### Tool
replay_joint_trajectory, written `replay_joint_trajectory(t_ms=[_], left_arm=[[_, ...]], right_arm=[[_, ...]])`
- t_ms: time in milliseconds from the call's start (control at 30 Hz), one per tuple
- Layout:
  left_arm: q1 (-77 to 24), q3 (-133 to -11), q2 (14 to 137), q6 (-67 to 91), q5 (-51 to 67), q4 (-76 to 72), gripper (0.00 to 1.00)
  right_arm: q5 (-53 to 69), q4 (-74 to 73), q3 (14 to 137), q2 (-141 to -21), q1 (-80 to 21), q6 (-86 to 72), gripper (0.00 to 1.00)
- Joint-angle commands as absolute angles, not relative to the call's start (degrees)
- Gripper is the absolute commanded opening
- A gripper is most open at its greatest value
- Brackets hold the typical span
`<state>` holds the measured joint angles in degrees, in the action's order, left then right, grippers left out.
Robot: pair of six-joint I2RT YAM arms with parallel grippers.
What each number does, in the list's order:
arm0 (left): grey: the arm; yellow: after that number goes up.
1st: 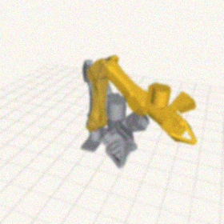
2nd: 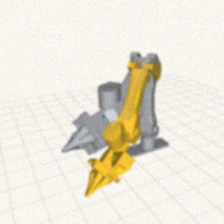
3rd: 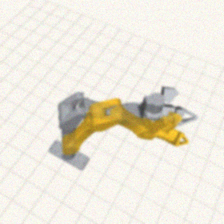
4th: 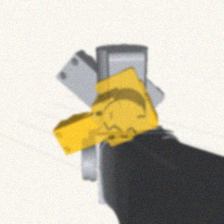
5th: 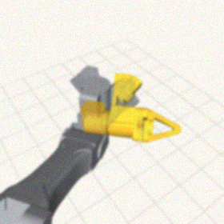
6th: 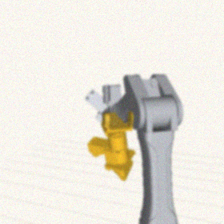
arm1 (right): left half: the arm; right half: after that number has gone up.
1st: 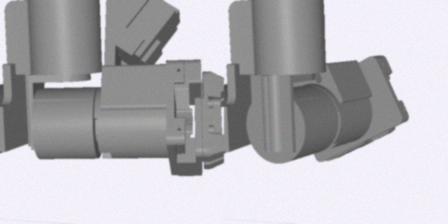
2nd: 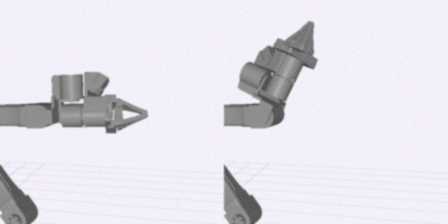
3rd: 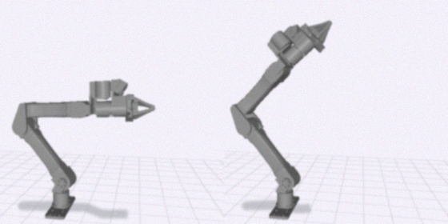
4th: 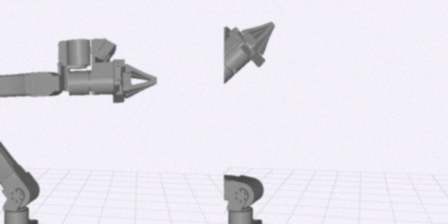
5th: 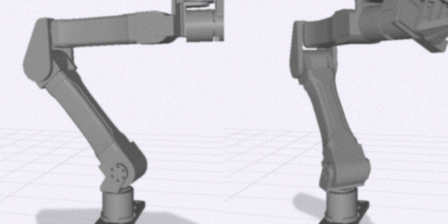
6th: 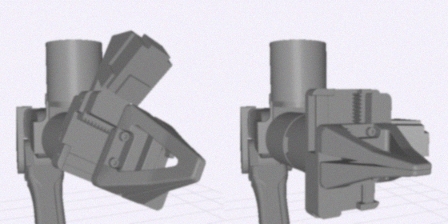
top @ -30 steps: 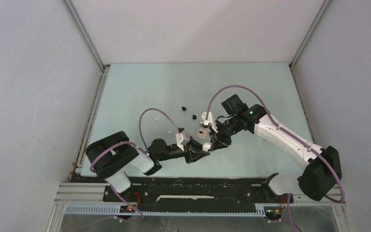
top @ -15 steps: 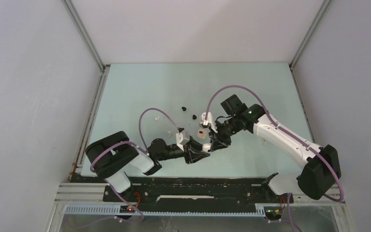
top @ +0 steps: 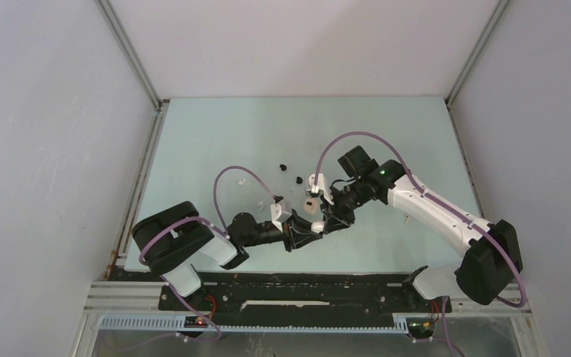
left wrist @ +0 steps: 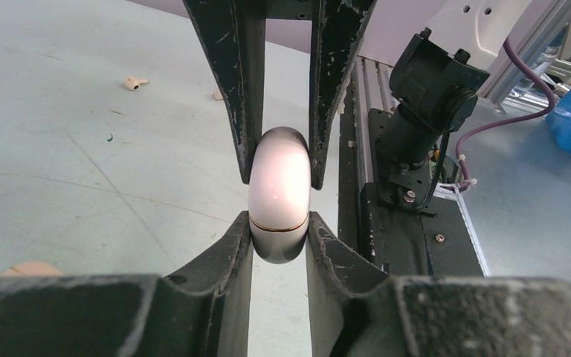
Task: Insert the wireless bluetooth earbuds into the charging case
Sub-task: Open the charging case.
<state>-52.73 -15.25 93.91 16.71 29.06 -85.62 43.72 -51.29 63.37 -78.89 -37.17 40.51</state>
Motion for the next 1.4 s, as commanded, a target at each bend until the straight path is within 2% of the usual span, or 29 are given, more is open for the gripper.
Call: replay_joint_trajectory(t_ms=[0, 133, 233, 367, 900, 1133, 1233, 1367], left_arm=[[-52.7, -17.2, 94.4, 16.3, 31.3, -91.2, 0.13], [-53.1, -16.7, 93.7, 13.7, 32.4, -91.2, 0.00], [-53.7, -15.9, 92.9, 11.8, 31.8, -91.1, 0.00], [-53.9, -15.4, 92.2, 11.0, 31.6, -91.1, 0.00], [-54.1, -15.4, 92.1, 11.3, 31.4, -91.2, 0.00], [-54.1, -15.6, 92.4, 12.6, 30.7, -91.1, 0.00], [-54.1, -14.2, 89.3, 15.3, 26.7, -91.1, 0.00], [-54.1, -9.7, 78.5, 20.0, 17.6, -89.5, 0.00]], right_arm=[[44.9, -50.2, 65.5, -79.1, -37.5, 39.2, 0.23], [47.4, -49.4, 65.6, -79.1, -36.6, 37.1, 0.37], [49.8, -49.1, 65.6, -79.3, -34.9, 35.9, 0.45], [51.9, -49.0, 66.0, -79.9, -32.6, 34.8, 0.50], [56.4, -48.5, 68.3, -80.0, -26.3, 31.1, 0.51], [63.2, -49.6, 69.0, -77.0, -16.1, 31.2, 0.52], [59.7, -49.9, 68.9, -76.7, -13.9, 32.2, 0.52], [54.0, -43.3, 67.2, -76.5, -14.2, 27.1, 0.48]])
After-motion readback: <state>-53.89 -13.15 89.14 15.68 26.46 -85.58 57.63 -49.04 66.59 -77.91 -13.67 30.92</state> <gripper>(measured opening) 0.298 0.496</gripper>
